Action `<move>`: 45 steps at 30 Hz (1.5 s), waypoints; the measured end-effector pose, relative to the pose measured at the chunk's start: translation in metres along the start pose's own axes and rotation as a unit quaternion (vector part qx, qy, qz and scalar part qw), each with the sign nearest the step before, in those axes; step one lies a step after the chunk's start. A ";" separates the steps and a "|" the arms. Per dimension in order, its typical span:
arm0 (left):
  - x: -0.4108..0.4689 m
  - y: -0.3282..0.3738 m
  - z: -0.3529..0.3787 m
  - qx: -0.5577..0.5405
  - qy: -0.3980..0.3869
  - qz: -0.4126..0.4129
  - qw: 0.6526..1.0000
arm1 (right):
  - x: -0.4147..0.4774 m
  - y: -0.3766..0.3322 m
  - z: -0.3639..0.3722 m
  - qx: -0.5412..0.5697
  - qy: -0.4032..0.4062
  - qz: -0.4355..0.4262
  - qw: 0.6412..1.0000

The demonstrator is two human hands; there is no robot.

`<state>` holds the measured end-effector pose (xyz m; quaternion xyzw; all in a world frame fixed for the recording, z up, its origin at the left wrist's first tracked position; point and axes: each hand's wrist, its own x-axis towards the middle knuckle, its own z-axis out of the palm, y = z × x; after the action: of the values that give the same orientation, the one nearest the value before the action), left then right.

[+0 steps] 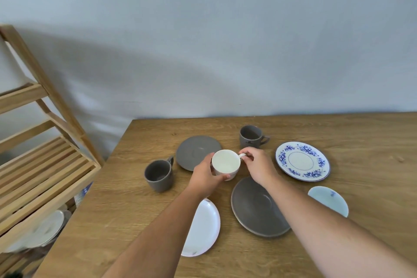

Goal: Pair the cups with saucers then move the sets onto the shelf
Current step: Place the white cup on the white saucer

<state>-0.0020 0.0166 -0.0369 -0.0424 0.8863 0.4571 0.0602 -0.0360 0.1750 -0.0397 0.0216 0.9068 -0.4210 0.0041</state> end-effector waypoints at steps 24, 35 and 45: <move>-0.111 -0.081 -0.081 -0.168 -0.102 -0.009 0.981 | -0.132 -0.024 0.041 0.133 -0.090 -0.040 0.986; -0.115 -0.090 -0.076 -0.186 -0.107 -0.023 0.976 | -0.136 -0.018 0.049 0.124 -0.106 -0.032 0.986; -0.108 -0.095 -0.109 -0.188 -0.004 -0.043 0.981 | -0.094 -0.052 0.036 0.038 -0.049 -0.121 0.991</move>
<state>0.1094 -0.1250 -0.0346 -0.0891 0.7816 0.6130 0.0739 0.0558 0.1108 -0.0211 -0.1089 0.8849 -0.4529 -0.0031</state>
